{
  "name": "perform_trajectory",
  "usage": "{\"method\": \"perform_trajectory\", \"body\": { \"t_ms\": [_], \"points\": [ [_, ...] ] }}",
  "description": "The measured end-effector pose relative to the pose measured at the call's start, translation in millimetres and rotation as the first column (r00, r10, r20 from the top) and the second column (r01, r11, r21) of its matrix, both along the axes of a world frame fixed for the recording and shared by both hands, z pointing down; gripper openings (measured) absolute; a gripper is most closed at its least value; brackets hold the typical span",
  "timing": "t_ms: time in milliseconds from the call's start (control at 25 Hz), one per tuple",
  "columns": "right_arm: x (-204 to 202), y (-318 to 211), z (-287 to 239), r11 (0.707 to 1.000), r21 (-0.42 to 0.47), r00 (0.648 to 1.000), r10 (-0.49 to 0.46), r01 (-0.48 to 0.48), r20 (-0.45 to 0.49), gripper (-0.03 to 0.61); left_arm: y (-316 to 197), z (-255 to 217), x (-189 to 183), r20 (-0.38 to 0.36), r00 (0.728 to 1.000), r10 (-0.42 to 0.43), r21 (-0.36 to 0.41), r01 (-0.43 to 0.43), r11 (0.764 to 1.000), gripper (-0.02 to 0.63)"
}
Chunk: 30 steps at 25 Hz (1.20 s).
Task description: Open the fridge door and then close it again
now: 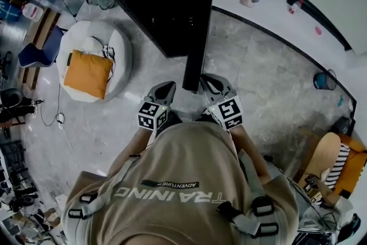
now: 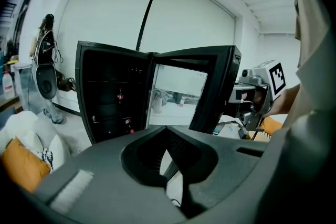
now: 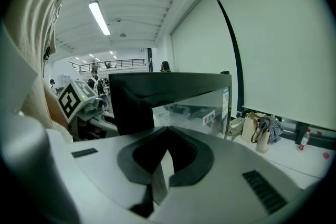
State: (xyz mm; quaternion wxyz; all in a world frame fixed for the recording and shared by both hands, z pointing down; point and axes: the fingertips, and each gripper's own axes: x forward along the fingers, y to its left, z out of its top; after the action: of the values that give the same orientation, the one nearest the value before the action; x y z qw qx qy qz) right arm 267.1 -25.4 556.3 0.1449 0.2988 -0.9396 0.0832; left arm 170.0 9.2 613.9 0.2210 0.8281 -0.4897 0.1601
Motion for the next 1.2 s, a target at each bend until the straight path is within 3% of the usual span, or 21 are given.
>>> {"method": "perform_trajectory", "body": {
  "t_ms": [600, 1200],
  "points": [
    [-80, 7, -6, 1.0, 0.002, 1.0, 0.002, -0.002, -0.013, -0.005, -15, -10, -82, 0.013, 1.0, 0.007, 0.001, -0.007, 1.0, 0.0],
    [-156, -18, -2, 0.996, -0.003, 0.995, 0.094, -0.094, -0.043, -0.005, -36, -15, -189, -0.006, 1.0, -0.005, 0.029, 0.005, 1.0, 0.0]
  ]
}}
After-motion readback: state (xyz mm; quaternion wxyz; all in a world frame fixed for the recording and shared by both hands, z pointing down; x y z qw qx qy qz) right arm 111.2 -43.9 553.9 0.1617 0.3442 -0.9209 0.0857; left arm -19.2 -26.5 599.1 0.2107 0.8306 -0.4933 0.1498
